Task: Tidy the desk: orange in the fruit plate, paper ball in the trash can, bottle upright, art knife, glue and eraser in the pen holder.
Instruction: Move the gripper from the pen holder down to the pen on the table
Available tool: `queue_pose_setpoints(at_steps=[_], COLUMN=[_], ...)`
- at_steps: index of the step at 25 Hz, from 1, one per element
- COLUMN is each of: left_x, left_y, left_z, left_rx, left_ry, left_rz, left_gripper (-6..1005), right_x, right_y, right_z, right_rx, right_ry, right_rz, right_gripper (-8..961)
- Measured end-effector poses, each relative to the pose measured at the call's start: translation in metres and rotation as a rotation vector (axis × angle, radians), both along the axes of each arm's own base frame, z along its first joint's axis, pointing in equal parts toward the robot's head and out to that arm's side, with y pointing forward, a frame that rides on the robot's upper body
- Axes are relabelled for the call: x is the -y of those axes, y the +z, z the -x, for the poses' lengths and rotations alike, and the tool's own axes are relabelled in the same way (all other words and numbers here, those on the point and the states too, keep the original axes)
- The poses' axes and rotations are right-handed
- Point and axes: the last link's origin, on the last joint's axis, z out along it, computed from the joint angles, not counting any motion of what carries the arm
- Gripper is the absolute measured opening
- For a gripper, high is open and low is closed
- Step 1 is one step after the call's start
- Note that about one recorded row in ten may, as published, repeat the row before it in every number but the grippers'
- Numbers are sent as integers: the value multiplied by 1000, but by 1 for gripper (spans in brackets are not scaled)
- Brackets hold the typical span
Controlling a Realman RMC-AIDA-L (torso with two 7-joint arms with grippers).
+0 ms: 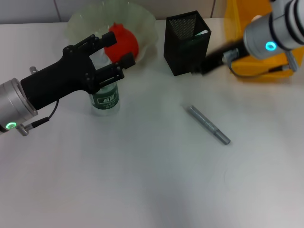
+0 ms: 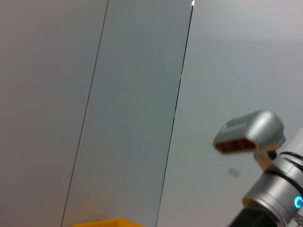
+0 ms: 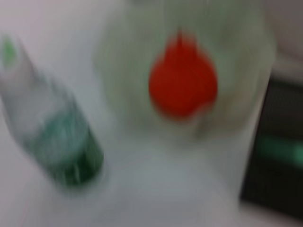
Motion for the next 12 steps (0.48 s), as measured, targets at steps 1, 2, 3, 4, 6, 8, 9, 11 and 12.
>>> queue_pose_setpoints(at_steps=[1, 2, 3, 4, 6, 8, 9, 11, 12], left_x=[0, 0, 0, 0, 0, -1, -1, -1, -2], left_y=[0, 0, 1, 1, 2, 3, 3, 4, 4], left_z=[0, 0, 0, -1, -1, -1, -1, -2, -2], left_rx=[0, 1, 3, 5, 11, 16, 16, 16, 17], left_ry=[0, 0, 0, -2, -3, -2, -2, -4, -5], left_rz=[-1, -2, -3, -3, -6, -11, -11, -11, -11], left_gripper=[774, 774, 774, 774, 774, 774, 774, 774, 774], right_x=[-1, -2, -2, -2, -3, -4, -4, -4, -3], right_y=[2, 1, 1, -1, -6, -18, -18, -25, -30], right_z=[2, 4, 5, 6, 5, -1, -1, -9, -13], right_rx=[-42, -80, -100, -112, -90, 1, 1, 72, 116], right_ry=[31, 56, 67, 76, 62, -13, -13, -68, -95], right_rz=[-22, -29, -27, -15, 24, 113, 113, 159, 179], right_gripper=[116, 115, 114, 114, 113, 112, 129, 162, 178])
